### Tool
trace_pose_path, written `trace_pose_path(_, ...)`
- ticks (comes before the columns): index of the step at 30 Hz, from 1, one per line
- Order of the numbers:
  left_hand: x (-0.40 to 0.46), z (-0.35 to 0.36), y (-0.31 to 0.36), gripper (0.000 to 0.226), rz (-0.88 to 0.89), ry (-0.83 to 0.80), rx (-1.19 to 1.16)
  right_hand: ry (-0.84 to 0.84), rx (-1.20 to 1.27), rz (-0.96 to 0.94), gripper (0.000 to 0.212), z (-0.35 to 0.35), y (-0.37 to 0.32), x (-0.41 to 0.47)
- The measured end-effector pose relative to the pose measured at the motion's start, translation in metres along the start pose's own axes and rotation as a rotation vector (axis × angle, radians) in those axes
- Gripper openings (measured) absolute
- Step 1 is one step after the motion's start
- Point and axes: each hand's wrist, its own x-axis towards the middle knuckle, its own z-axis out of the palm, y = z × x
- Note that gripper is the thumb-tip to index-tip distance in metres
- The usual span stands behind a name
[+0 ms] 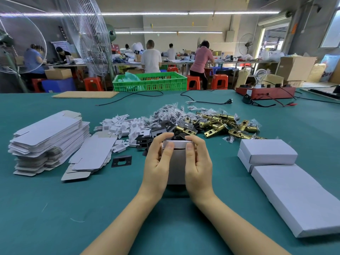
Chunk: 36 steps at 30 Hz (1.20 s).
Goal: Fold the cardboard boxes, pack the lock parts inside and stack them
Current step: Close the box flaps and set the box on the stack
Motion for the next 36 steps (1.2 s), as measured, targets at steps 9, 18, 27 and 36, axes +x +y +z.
trace_pose_path(9, -0.001, 0.001, 0.000, 0.012, 0.010, -0.024, -0.064, 0.003, -0.003, -0.008, 0.018, 0.000, 0.002, -0.002)
trace_pose_path(18, -0.002, -0.002, -0.004, 0.010, 0.066, -0.032, 0.003, -0.020, 0.008, -0.095, 0.026, -0.003, 0.007, 0.000)
trace_pose_path(27, -0.001, -0.004, -0.010, 0.009, 0.128, -0.022, 0.077, -0.039, 0.005, -0.110, 0.025, -0.005, 0.011, 0.001)
trace_pose_path(36, 0.000, -0.005, -0.016, 0.011, 0.147, -0.018, 0.094, -0.042, -0.081, -0.208, 0.026, -0.008, 0.014, 0.003)
